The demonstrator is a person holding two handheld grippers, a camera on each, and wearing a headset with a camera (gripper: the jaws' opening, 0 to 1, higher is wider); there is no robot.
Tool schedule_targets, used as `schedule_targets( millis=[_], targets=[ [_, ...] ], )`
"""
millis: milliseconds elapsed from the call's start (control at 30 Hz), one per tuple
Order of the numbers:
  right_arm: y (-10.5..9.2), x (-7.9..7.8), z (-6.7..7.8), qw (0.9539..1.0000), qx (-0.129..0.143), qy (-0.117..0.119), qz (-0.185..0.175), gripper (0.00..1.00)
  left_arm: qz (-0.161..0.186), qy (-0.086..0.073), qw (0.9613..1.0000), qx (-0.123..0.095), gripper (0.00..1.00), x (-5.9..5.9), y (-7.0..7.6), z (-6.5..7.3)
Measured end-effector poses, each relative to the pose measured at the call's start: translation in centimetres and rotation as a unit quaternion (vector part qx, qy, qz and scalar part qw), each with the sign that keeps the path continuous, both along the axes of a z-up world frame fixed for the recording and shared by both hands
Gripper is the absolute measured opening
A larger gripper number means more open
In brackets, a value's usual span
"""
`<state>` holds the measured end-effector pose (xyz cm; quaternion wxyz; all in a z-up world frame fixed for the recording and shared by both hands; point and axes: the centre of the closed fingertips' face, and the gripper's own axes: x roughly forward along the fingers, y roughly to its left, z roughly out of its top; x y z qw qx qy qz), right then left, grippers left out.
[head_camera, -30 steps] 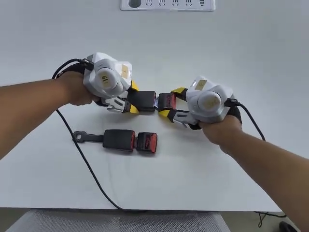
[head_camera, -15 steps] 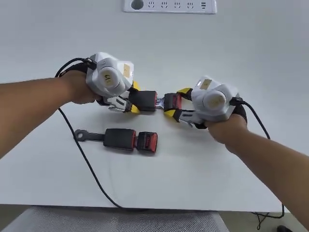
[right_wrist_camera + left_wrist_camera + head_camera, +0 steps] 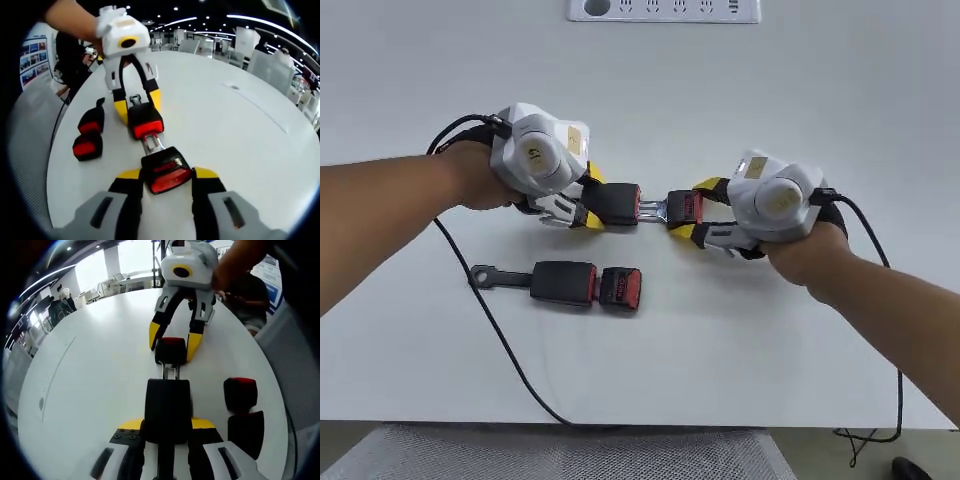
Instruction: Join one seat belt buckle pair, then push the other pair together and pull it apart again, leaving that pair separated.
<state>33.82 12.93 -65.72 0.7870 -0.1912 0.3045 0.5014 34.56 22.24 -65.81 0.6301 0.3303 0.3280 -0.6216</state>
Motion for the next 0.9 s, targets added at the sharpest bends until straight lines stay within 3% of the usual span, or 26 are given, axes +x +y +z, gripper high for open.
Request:
schedule_targets(
  millis=[500, 900],
  targets=[
    [-4.1, -0.5, -0.1, 0.9998, -0.005, 0.0, -0.019, 0.37, 0.003, 0.001, 1.0, 0.0, 0.34, 0.0, -0.1, 0.0],
    [-7.7, -1.3, 0.8, 0.9997, -0.004, -0.011, -0.021, 0.38, 0.003, 0.001, 1.0, 0.002, 0.34, -0.2, -0.1, 0.0]
  ],
)
